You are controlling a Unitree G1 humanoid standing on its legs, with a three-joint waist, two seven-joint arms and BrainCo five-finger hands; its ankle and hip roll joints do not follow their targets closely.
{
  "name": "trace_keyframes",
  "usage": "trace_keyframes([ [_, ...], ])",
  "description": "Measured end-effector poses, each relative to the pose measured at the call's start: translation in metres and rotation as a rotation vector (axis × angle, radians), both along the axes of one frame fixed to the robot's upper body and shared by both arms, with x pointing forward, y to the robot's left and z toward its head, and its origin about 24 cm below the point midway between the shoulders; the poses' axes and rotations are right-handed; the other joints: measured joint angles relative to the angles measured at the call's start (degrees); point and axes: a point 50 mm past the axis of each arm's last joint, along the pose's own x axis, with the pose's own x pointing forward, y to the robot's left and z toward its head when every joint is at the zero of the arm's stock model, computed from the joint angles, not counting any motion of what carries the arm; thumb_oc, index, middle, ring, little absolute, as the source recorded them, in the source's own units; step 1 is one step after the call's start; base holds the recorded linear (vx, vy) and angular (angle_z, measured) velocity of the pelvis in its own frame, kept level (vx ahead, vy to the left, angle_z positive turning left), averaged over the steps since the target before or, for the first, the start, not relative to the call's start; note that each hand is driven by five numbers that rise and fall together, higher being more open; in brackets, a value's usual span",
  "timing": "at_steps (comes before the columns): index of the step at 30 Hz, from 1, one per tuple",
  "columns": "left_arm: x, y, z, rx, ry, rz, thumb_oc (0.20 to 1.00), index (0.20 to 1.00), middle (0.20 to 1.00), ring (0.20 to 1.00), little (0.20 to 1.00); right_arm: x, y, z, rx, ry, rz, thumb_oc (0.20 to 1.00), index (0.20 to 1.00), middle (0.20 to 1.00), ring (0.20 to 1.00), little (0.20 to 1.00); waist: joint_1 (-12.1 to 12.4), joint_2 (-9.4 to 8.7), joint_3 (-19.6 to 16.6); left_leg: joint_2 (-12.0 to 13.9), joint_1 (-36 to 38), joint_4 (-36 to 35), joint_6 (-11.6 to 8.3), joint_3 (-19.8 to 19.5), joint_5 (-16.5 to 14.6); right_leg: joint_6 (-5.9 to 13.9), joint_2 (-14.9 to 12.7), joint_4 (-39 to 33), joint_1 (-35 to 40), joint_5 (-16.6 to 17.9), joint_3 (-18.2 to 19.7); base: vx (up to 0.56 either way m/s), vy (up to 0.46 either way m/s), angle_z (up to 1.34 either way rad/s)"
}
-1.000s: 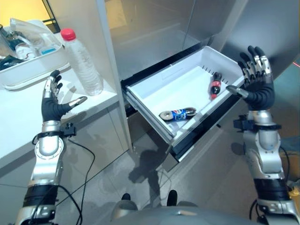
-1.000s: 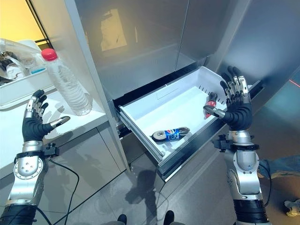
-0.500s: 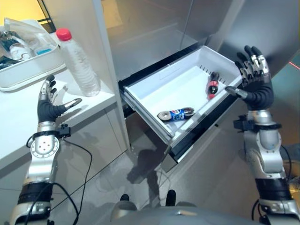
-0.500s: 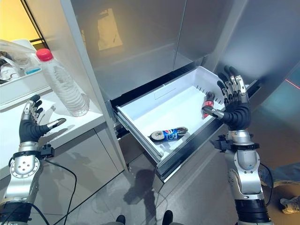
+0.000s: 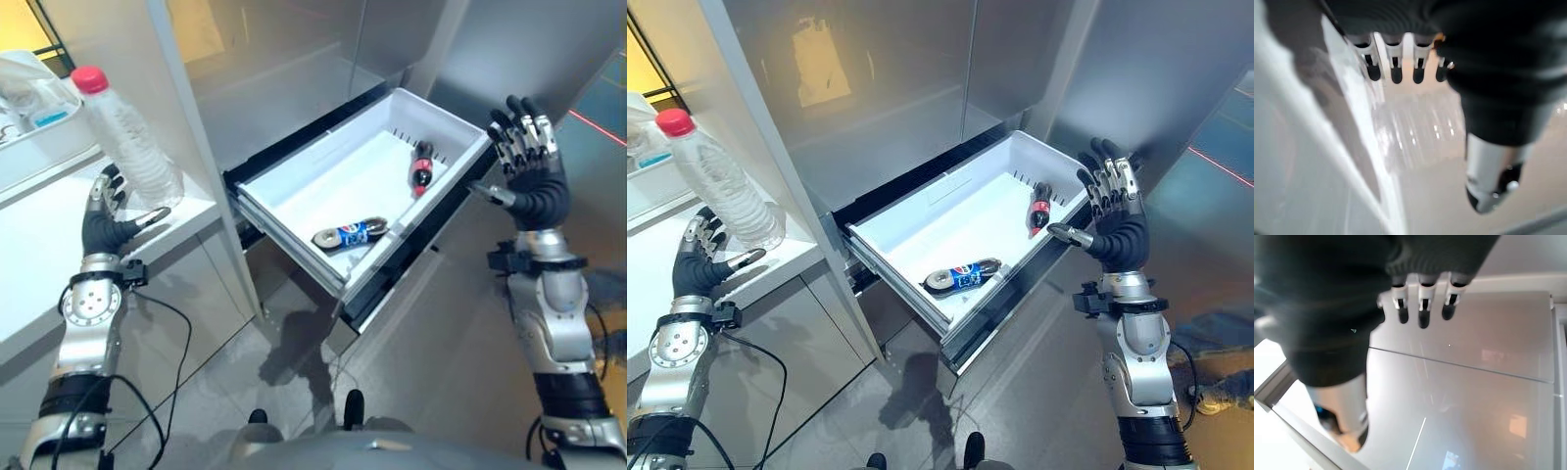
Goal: Take the drinks into the refrigerator
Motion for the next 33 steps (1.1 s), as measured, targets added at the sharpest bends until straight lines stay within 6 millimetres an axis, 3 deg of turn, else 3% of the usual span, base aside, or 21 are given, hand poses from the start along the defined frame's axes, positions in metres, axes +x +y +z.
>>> trace_keyframes([
  [15, 0.014, 0.000, 0.003, -0.084, -0.014, -0.007, 1.000, 1.000, 1.000, 1.000, 1.000, -0.004, 0.005, 0.007, -0.006, -0.036, 0.031, 1.000, 1.000, 1.000, 1.000, 1.000, -0.3, -0.62, -0.4, 0.1, 0.7, 0.0, -0.11, 2.4, -0.1, -0.17, 0.6, -0.1, -0.6, 0.9, 2.6, 0.02, 0.011, -0.08],
  [23, 0.019, -0.003, -0.006, -0.153, -0.003, 0.011, 1.000, 1.000, 1.000, 1.000, 1.000, -0.005, 0.012, -0.002, -0.012, 0.005, 0.070, 1.000, 1.000, 1.000, 1.000, 1.000, -2.7, -1.95, -2.9, 0.0, 1.3, 0.0, -0.18, 4.2, -0.2, 0.14, 0.8, -0.1, -0.9, 0.9, 4.2, 0.03, 0.011, -0.10],
  [32, 0.019, -0.007, -0.013, -0.210, -0.005, 0.027, 1.000, 1.000, 1.000, 1.000, 1.000, -0.011, 0.012, -0.009, -0.008, 0.029, 0.066, 1.000, 1.000, 1.000, 1.000, 1.000, -2.9, -1.60, -3.4, -0.1, 1.6, 0.0, -0.15, 4.9, -0.2, 0.21, 0.8, -0.1, -1.0, 1.2, 4.9, 0.01, 0.001, -0.03],
  [33, 0.020, -0.007, -0.015, -0.211, -0.001, 0.028, 0.959, 0.959, 0.959, 0.959, 0.959, -0.011, 0.012, -0.009, -0.005, 0.029, 0.066, 1.000, 1.000, 1.000, 1.000, 1.000, -2.9, -1.50, -3.5, -0.1, 1.6, 0.0, -0.15, 4.9, -0.2, 0.18, 0.8, -0.1, -1.0, 1.3, 5.0, 0.00, 0.000, 0.00],
])
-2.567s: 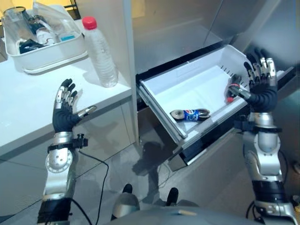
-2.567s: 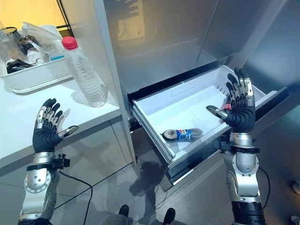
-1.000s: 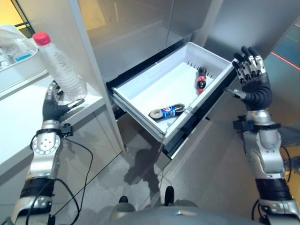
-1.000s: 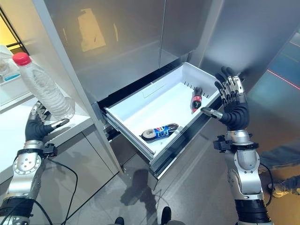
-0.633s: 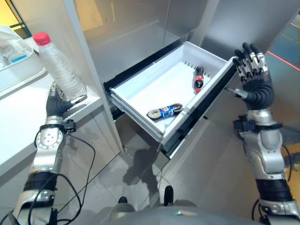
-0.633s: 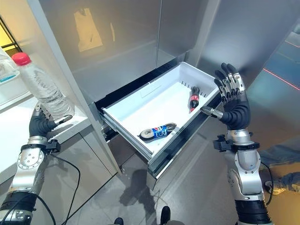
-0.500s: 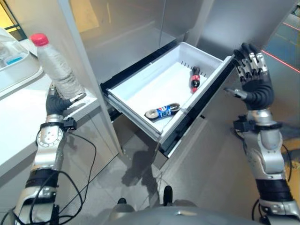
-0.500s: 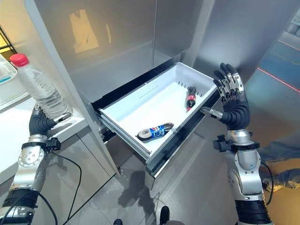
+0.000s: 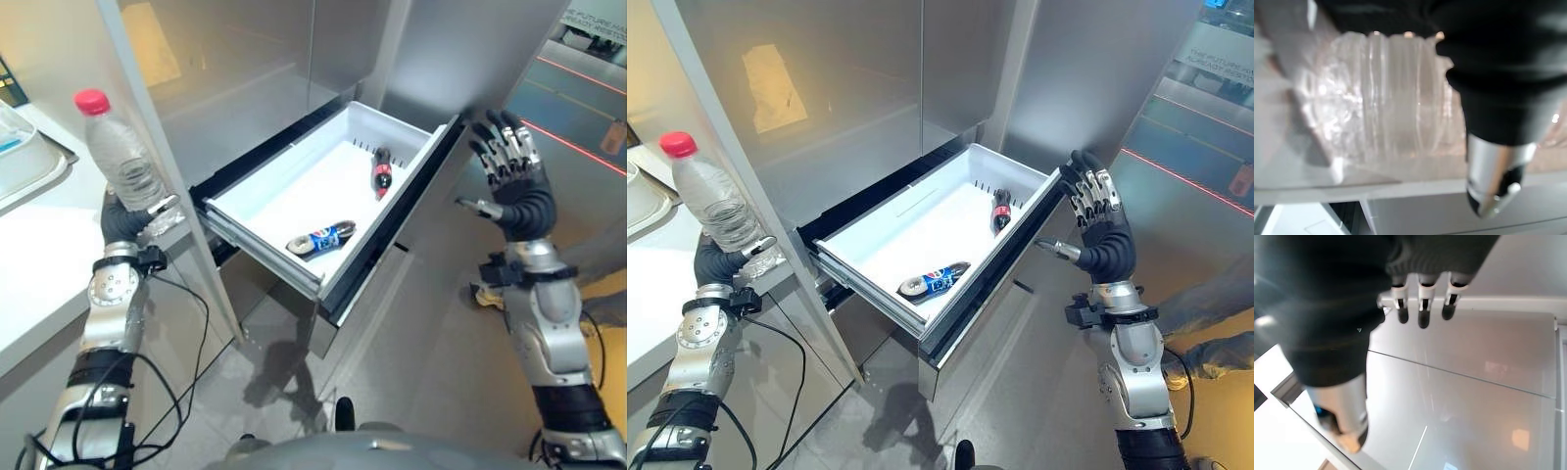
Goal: Take the drinks into the refrigerator
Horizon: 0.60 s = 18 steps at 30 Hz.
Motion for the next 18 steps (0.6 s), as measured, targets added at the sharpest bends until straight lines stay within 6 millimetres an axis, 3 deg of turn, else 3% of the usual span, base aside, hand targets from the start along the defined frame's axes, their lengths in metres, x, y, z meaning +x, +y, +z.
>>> trace_keyframes([
  [1, 0.000, 0.000, -0.001, -0.001, 0.003, 0.001, 0.561, 0.561, 0.561, 0.561, 0.561, 0.000, 0.000, 0.000, 0.000, 0.000, 0.000, 1.000, 1.000, 1.000, 1.000, 1.000, 0.0, 0.08, -0.1, 0.0, 0.0, 0.0, 0.00, 0.0, 0.0, -0.01, 0.0, 0.0, 0.0, 0.0, 0.0, 0.00, 0.000, 0.00],
  [2, 0.000, 0.000, -0.002, -0.002, 0.007, 0.002, 0.464, 0.464, 0.464, 0.464, 0.464, 0.000, 0.000, 0.000, 0.001, 0.000, 0.000, 1.000, 1.000, 1.000, 1.000, 1.000, 0.0, 0.18, -0.3, 0.0, 0.0, 0.0, 0.01, 0.0, 0.0, -0.01, 0.0, 0.0, 0.0, 0.0, 0.1, 0.00, 0.000, 0.00],
  [3, 0.000, -0.001, -0.004, -0.013, 0.009, 0.008, 0.200, 0.200, 0.200, 0.200, 0.200, 0.000, 0.000, 0.000, 0.002, 0.000, 0.000, 1.000, 1.000, 1.000, 1.000, 1.000, 0.1, 0.35, -0.7, 0.0, 0.0, 0.0, 0.02, 0.0, 0.0, -0.01, 0.0, 0.0, 0.0, 0.0, 0.1, 0.00, 0.000, 0.00],
  [13, -0.002, -0.002, -0.011, -0.065, 0.016, 0.027, 0.200, 0.200, 0.200, 0.200, 0.200, 0.000, 0.002, -0.002, 0.022, 0.001, 0.000, 1.000, 1.000, 1.000, 1.000, 1.000, 0.2, 0.52, -1.6, -0.1, 0.0, 0.0, 0.09, 0.1, 0.1, 0.06, -0.1, 0.0, 0.1, 0.2, 0.4, 0.00, 0.000, 0.00],
  [18, -0.012, -0.008, -0.019, -0.094, 0.014, 0.005, 0.200, 0.200, 0.200, 0.200, 0.200, 0.000, 0.001, -0.002, 0.022, 0.002, -0.003, 1.000, 1.000, 1.000, 1.000, 1.000, 0.1, 0.86, -2.2, -0.1, 0.4, -0.2, 0.10, 0.1, 0.1, 0.06, -0.1, -0.4, 0.6, 0.2, 0.4, 0.00, 0.000, 0.00],
])
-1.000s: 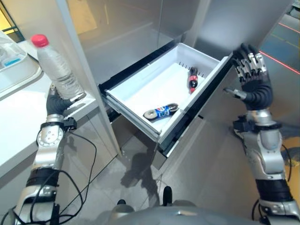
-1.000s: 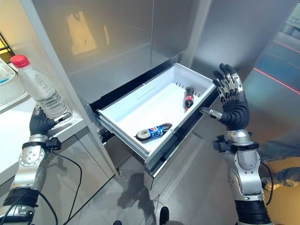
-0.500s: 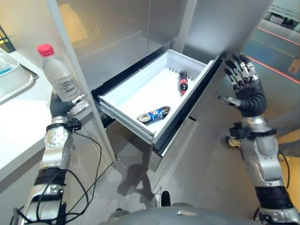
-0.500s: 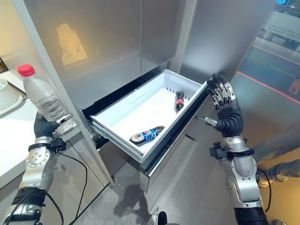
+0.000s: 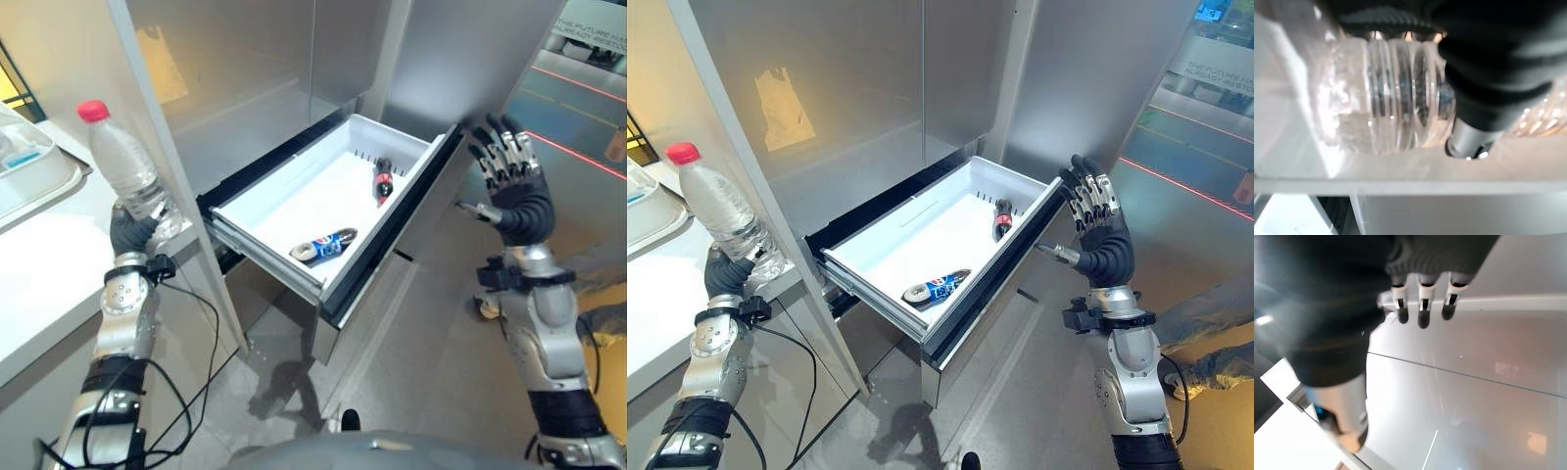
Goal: Take the drinks into the refrigerator
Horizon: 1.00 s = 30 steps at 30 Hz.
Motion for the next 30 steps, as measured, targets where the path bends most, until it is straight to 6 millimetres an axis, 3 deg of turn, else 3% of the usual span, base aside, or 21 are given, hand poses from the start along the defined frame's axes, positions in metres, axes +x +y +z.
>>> trace_keyframes([
  [7, -0.027, -0.024, -0.004, -0.101, -0.067, -0.123, 0.200, 0.200, 0.200, 0.200, 0.200, -0.001, -0.008, 0.003, -0.011, -0.014, -0.049, 1.000, 1.000, 1.000, 1.000, 1.000, 0.2, -0.01, 0.0, 0.1, -0.1, 0.0, -0.01, -0.1, 0.0, 0.03, 0.0, -0.8, 0.4, 0.2, -0.3, 0.00, 0.000, 0.00],
  [14, -0.041, -0.042, -0.008, -0.199, -0.103, -0.208, 0.200, 0.200, 0.200, 0.200, 0.200, -0.005, -0.016, -0.001, -0.010, -0.001, -0.102, 1.000, 1.000, 1.000, 1.000, 1.000, 1.0, -0.18, 0.4, 0.2, -0.4, -0.1, 0.20, -0.2, -0.3, -0.08, 0.0, -1.5, 0.4, 0.6, -0.4, -0.01, -0.005, -0.02],
  [24, -0.055, -0.060, 0.026, -0.211, -0.266, -0.400, 0.200, 0.200, 0.200, 0.200, 0.200, -0.007, -0.020, -0.002, -0.050, 0.010, -0.110, 1.000, 1.000, 1.000, 1.000, 1.000, 1.5, 0.11, 2.9, 0.3, -0.8, 0.0, 0.22, -1.1, -0.3, -0.12, 0.0, -1.5, 0.5, 0.5, -1.4, 0.00, -0.008, 0.04],
  [30, -0.060, -0.065, 0.035, -0.197, -0.299, -0.479, 0.200, 0.200, 0.200, 0.200, 0.200, -0.006, -0.023, 0.002, -0.131, 0.031, -0.088, 1.000, 1.000, 1.000, 1.000, 1.000, 1.5, 0.27, 4.0, 0.3, -0.8, 0.1, 0.21, -1.3, -0.3, -0.13, 0.0, -1.5, 0.5, 0.5, -1.5, 0.00, -0.001, 0.01],
])
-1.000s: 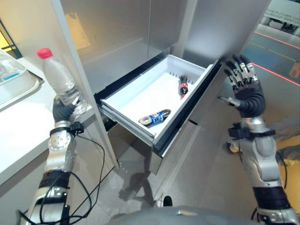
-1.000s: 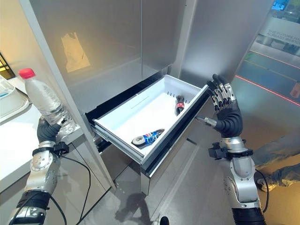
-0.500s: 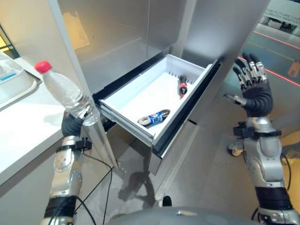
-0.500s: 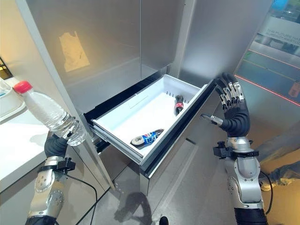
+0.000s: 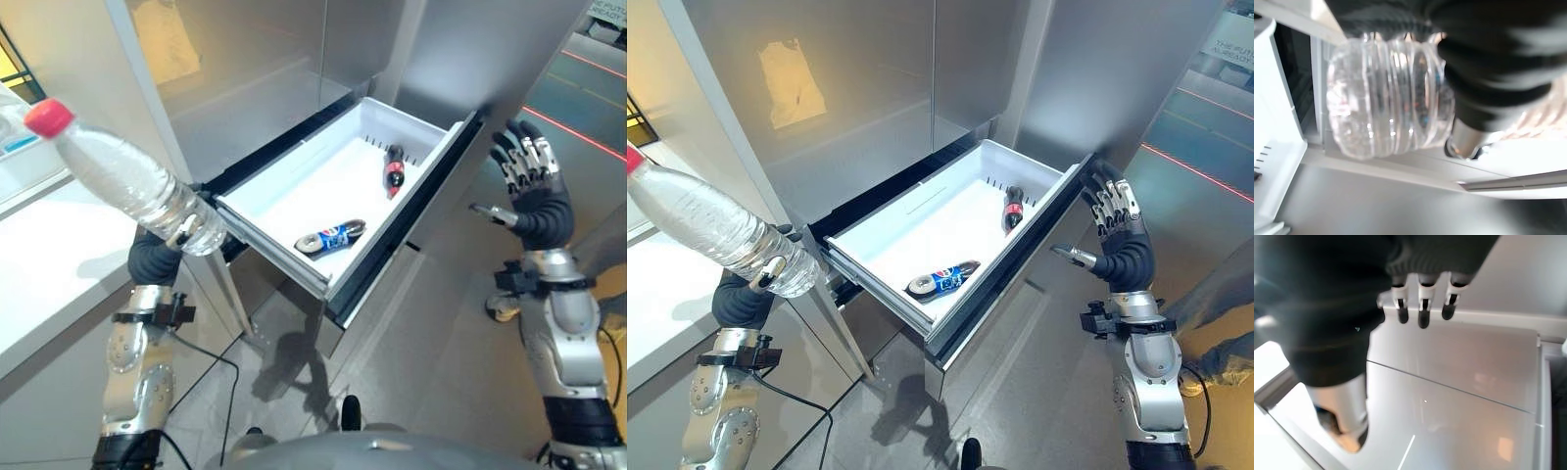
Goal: Take the drinks into the refrigerator
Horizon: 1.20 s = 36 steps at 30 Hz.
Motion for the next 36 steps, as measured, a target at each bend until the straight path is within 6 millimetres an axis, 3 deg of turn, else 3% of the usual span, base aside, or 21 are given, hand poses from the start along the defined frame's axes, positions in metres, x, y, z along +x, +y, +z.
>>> trace_keyframes([
  [8, -0.002, -0.009, 0.008, 0.232, 0.038, -0.231, 0.200, 0.200, 0.200, 0.200, 0.200, 0.005, -0.005, 0.018, -0.198, 0.073, 0.168, 1.000, 1.000, 1.000, 1.000, 1.000, 0.6, 0.20, 0.3, 0.0, 0.4, -0.1, 0.01, 0.0, 0.0, 0.01, 0.0, 0.0, 0.3, 0.0, -0.1, -0.01, -0.004, -0.01],
  [14, -0.007, -0.027, 0.010, 0.492, 0.133, -0.546, 0.200, 0.200, 0.200, 0.200, 0.200, 0.024, 0.028, 0.033, -0.283, 0.138, 0.465, 1.000, 1.000, 1.000, 1.000, 1.000, 1.3, 0.26, 0.9, 0.2, 1.2, -0.1, -0.06, 0.6, -0.4, -0.07, 0.2, 0.0, 0.9, -0.1, 0.3, 0.00, -0.006, -0.02],
  [22, -0.004, -0.036, 0.018, 0.575, 0.163, -0.702, 0.200, 0.200, 0.200, 0.200, 0.200, 0.037, 0.080, 0.051, -0.310, 0.138, 0.758, 1.000, 1.000, 1.000, 1.000, 1.000, 1.7, 0.51, 1.1, 0.3, 1.9, 0.1, -0.53, 1.1, -0.3, -0.30, 0.4, 0.0, 1.4, 0.1, 0.5, -0.01, -0.002, -0.01],
  [26, 0.001, -0.048, 0.022, 0.614, 0.147, -0.770, 0.200, 0.200, 0.200, 0.200, 0.200, 0.037, 0.095, 0.044, -0.305, 0.199, 0.855, 1.000, 1.000, 1.000, 1.000, 1.000, 2.5, 0.52, 1.1, 0.2, 2.4, 0.2, -0.50, 1.1, -0.4, -0.41, 0.4, 0.0, 1.8, 0.1, 0.4, 0.00, -0.004, -0.03],
  [36, 0.004, -0.060, 0.021, 0.621, 0.134, -0.825, 0.200, 0.200, 0.200, 0.200, 0.200, 0.026, 0.128, 0.002, -0.183, 0.452, 1.126, 1.000, 1.000, 1.000, 1.000, 1.000, 3.0, 0.63, 1.2, 0.2, 2.6, 0.1, -0.52, 1.2, -0.4, -0.41, 0.4, 0.0, 1.9, 0.1, 0.4, 0.00, -0.001, 0.00],
])
